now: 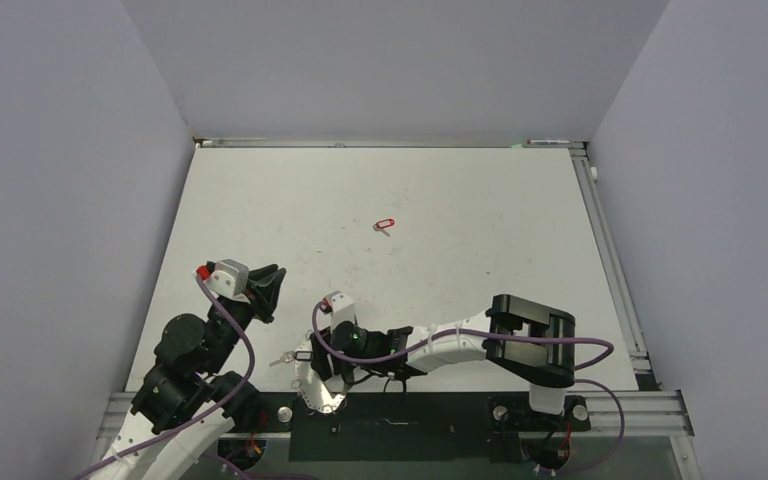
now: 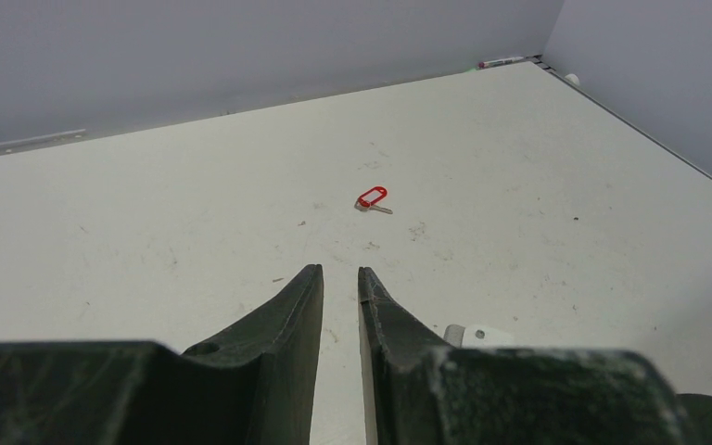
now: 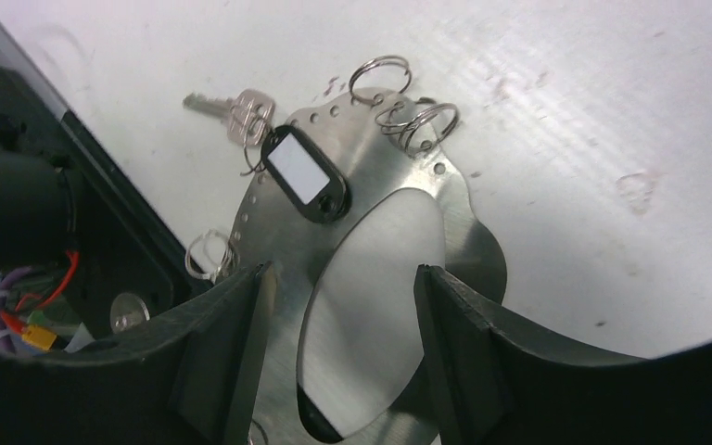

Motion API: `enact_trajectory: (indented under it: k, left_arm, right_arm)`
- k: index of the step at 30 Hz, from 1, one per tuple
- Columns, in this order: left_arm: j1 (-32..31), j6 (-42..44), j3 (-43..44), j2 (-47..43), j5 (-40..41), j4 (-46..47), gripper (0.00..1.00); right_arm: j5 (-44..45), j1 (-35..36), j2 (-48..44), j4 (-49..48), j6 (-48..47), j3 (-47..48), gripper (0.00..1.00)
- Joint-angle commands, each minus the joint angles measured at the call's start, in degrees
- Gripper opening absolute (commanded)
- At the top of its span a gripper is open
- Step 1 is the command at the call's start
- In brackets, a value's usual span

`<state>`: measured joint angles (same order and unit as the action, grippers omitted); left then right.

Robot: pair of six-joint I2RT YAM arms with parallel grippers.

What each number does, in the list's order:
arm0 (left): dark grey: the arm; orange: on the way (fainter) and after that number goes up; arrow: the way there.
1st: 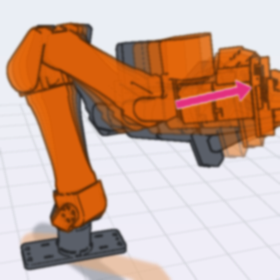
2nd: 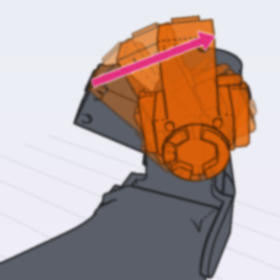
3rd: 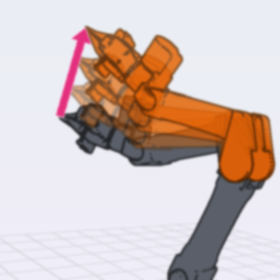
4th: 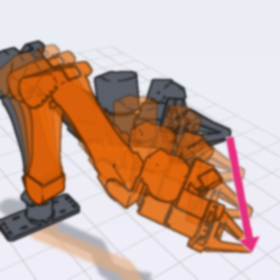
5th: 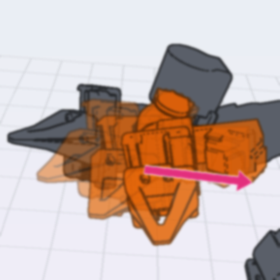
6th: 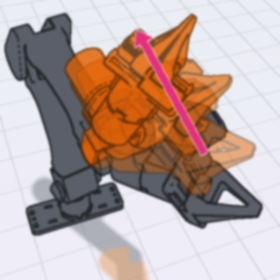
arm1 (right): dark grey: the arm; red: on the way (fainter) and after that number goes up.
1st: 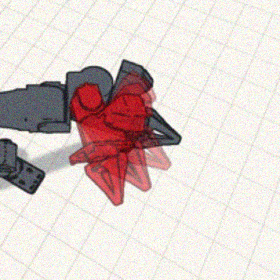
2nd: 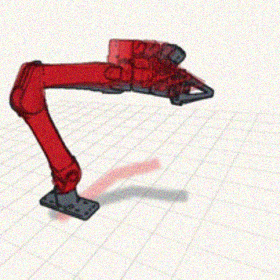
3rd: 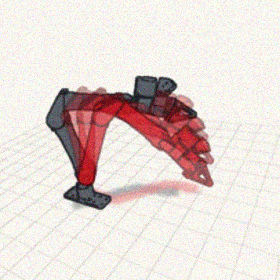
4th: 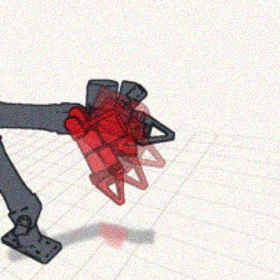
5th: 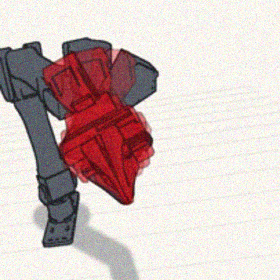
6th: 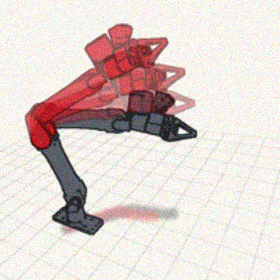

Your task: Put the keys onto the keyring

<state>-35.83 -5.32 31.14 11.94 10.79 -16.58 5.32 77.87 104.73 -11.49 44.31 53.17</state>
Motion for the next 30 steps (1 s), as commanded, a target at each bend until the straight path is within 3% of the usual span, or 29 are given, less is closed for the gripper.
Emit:
enact_trajectory:
  k: [1, 13, 19, 24, 30]
  left_arm:
    - [0.41, 0.3, 1.91, -0.12, 0.12, 0.84, 0.18]
    - [0.41, -3.04, 1.74, 4.39, -4.97, 0.89, 0.18]
    - [0.25, -8.61, 2.54, 11.78, -14.0, -1.5, 0.19]
    - [-0.4, -11.57, 2.04, 13.1, -16.17, -1.92, 0.34]
    - [-1.25, -3.88, 2.97, 12.38, -16.68, -5.18, 0.57]
  right_arm:
    - [4.36, -3.9, -0.32, 7.22, -1.03, -1.74, 0.58]
    - [8.09, -15.03, -8.62, 12.1, -11.93, -9.92, 0.59]
    - [7.47, -21.01, -16.71, 15.01, -14.98, -13.5, 0.6]
    - [0.27, -22.09, -25.8, 13.95, -20.52, -12.47, 0.6]
    - [-12.16, -21.28, -35.29, 6.02, -31.75, -16.16, 0.66]
